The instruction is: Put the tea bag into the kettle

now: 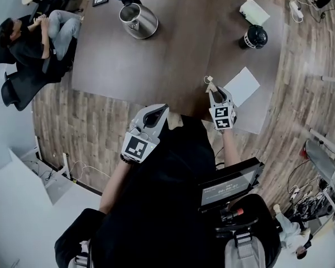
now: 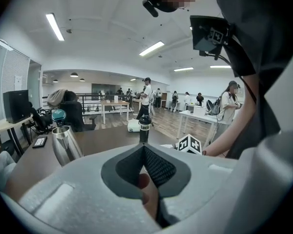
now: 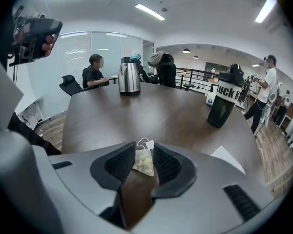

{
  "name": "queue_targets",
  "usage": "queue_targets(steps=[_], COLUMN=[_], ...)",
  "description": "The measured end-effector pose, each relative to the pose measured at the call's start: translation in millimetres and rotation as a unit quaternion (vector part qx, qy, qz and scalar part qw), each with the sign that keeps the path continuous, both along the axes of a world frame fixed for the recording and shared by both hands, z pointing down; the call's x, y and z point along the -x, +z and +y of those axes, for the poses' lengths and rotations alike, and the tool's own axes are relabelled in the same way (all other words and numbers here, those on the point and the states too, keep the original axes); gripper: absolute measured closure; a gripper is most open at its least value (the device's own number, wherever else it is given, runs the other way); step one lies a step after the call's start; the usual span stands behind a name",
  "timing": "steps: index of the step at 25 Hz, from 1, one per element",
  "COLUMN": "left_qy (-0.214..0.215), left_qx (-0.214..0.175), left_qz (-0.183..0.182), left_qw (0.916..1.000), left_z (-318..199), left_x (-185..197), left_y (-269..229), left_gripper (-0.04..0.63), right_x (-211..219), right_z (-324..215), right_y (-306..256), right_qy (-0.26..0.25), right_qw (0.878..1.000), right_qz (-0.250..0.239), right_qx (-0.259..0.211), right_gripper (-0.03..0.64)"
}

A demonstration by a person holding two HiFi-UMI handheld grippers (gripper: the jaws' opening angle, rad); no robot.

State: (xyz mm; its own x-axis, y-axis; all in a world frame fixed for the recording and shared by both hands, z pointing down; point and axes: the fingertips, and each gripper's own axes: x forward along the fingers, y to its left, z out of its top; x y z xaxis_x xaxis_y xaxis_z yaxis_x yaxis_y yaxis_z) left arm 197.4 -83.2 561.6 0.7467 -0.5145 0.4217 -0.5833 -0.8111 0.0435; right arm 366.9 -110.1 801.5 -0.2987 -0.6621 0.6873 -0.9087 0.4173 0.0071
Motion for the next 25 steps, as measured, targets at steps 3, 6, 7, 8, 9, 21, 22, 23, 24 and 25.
queue_targets(steps=[3, 6, 7, 8, 9, 21, 22, 23, 24, 25], left_qy=[0.013, 0.006, 0.002, -0.002, -0.005, -0.010, -0.010, -0.012, -0.014, -0.015], left_qx=[0.008, 0.005, 0.003, 0.002, 0.002, 0.011, 0.011, 0.012, 0.012, 0.012], left_qz=[-0.007, -0.005, -0.003, -0.001, -0.001, -0.015, -0.015, -0.014, -0.011, -0.009], left_qw=[0.9999, 1.0000, 1.0000, 1.0000, 1.0000, 0.9998, 0.9998, 0.9998, 0.9998, 0.9998], left_z=[-1, -13, -18, -22, -25, -24, -25, -26, -26, -27], left_x=[-1, 0, 0, 2, 4, 17, 17, 17, 17, 16], left_y=[5, 1, -1, -2, -2, 13, 13, 13, 13, 13], left_gripper=[0.603, 0.603, 0.603, 0.603, 0.603, 0.603, 0.603, 0.603, 0.603, 0.603], right_x=[6, 11, 13, 16, 18, 4, 4, 4, 4, 4], right_z=[-5, -10, -10, -9, -7, 8, 7, 5, 5, 5], right_y=[3, -6, -8, -7, -3, 53, 52, 51, 49, 47], right_qy=[-0.007, -0.012, -0.015, -0.021, -0.026, 0.005, 0.004, 0.003, 0.004, 0.005], right_qw=[1.000, 1.000, 1.000, 1.000, 1.000, 0.996, 0.996, 0.996, 0.996, 0.997], right_qz=[-0.005, -0.005, -0.002, 0.002, 0.007, 0.007, 0.007, 0.007, 0.007, 0.005], right_qx=[0.005, -0.014, -0.019, -0.017, -0.009, 0.090, 0.089, 0.087, 0.085, 0.083], right_gripper=[0.502, 0.502, 0.503, 0.503, 0.503, 0.609, 0.609, 0.609, 0.609, 0.609])
